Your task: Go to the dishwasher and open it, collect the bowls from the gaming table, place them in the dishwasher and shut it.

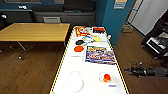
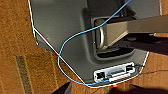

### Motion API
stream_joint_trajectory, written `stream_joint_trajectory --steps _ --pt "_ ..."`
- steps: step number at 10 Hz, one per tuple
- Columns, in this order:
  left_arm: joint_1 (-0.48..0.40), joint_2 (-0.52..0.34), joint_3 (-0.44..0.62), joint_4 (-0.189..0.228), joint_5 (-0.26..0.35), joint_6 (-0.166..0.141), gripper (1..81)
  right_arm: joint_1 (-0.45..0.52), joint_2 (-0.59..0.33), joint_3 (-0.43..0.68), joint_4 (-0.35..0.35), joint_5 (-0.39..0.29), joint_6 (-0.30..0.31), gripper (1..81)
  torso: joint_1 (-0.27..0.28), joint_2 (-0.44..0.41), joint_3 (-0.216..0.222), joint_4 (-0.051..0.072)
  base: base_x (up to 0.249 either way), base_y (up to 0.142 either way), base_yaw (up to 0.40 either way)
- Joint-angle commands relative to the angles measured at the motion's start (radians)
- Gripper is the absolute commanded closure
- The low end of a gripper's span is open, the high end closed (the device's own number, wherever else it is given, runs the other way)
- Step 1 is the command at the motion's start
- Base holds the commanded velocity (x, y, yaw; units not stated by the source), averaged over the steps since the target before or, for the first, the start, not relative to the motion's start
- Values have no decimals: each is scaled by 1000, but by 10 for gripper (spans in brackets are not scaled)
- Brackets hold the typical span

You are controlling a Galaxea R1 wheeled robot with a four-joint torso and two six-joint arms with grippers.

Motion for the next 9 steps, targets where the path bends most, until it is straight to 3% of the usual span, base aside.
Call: stream_joint_trajectory --steps 1,2,3,6,8,9 --pt "2 -2 1 -10 70 -1 10 145 10 -25 23 -41 28 10 0 0 0 0 0 0 0" --pt "2 -2 1 -10 70 -1 10 154 24 -28 23 -41 37 10 0 0 -30 0 0 0 0" --pt "2 -4 1 -13 69 0 10 159 33 -28 23 -41 39 10 0 0 -89 0 0 0 0" --pt "2 -4 0 -14 69 0 10 172 36 -24 23 -42 53 10 0 0 -151 0 0 0 0" --pt "2 -5 1 -14 70 -1 10 177 50 -28 23 -41 53 10 1 1 -129 0 0 0 0" --pt "2 -5 1 -16 70 -1 10 183 66 -28 23 -39 57 10 1 1 -138 0 0 0 0"
